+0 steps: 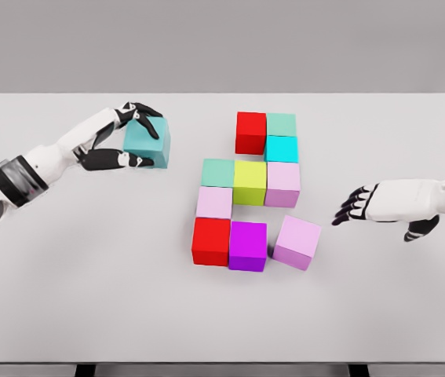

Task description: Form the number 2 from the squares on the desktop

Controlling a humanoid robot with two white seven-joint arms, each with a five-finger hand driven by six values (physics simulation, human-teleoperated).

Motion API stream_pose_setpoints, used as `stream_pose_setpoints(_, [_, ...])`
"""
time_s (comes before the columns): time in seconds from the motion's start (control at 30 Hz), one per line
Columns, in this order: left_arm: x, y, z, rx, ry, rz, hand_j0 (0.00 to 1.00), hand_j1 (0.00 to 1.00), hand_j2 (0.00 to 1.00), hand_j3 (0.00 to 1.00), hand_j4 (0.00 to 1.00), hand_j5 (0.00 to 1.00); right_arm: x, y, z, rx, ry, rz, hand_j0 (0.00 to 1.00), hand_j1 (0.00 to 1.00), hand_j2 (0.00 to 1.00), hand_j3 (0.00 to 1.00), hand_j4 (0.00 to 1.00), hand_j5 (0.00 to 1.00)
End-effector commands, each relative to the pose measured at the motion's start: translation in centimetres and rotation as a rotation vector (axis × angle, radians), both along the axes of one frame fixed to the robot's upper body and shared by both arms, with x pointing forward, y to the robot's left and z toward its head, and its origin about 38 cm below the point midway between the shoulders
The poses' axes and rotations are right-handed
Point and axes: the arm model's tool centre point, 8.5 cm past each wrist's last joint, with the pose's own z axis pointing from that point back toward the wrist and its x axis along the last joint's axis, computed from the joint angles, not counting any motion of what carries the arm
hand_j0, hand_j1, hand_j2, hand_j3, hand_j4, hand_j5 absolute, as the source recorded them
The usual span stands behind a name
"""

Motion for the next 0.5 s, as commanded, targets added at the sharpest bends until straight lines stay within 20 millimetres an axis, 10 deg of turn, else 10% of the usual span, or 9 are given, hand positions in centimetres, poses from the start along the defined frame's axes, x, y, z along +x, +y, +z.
stream_pose_setpoints(0.0, [0.5,-1.0,-3.3,0.008,0.095,-0.009,0.43,0.43,0.43,0.43,0.43,0.43,0.2,0.0,-0.4,-0.034,-0.014,0.002,1.0,1.0,1.0,1.0,1.0,1.0])
stream_pose_setpoints(0.47, [8.1,-6.5,-4.8,0.015,0.171,-0.003,0.43,0.43,0.43,0.43,0.43,0.43,0.0,2.5,-1.6,-0.004,0.007,0.064,1.0,1.0,1.0,1.0,1.0,1.0])
